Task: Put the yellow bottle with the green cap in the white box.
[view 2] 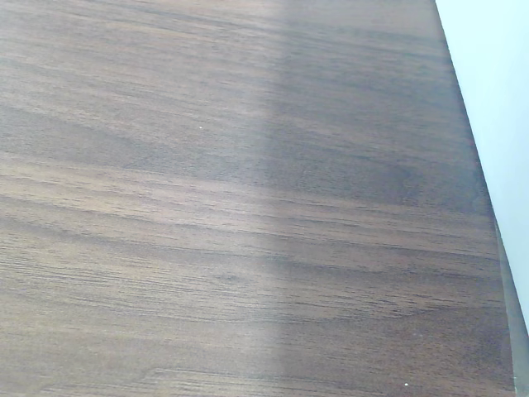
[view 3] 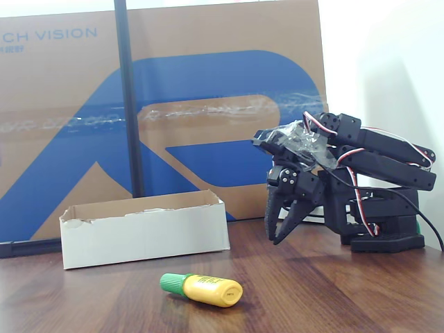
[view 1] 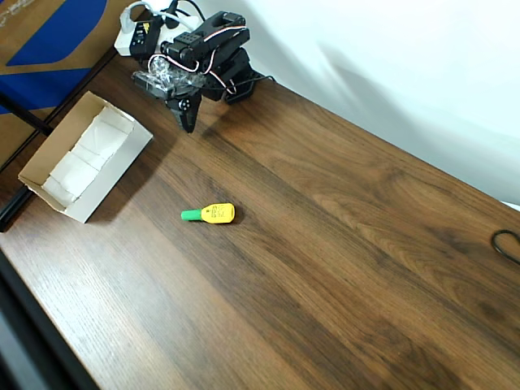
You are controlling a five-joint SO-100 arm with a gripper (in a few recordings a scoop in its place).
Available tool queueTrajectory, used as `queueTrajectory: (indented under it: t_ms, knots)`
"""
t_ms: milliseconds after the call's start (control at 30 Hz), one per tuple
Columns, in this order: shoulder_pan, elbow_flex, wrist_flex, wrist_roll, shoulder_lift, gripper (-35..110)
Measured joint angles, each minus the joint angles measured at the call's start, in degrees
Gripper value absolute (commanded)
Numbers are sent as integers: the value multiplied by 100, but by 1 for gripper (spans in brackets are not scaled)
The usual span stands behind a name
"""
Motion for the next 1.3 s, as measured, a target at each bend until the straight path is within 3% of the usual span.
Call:
queueTrajectory:
  t_ms: [433,700,1300]
  knots:
    - [176,-53,79,0,0,0]
    - [88,-132,-580,-70,-782,1]
    - [-105,-2927,-387,123,-2918,0]
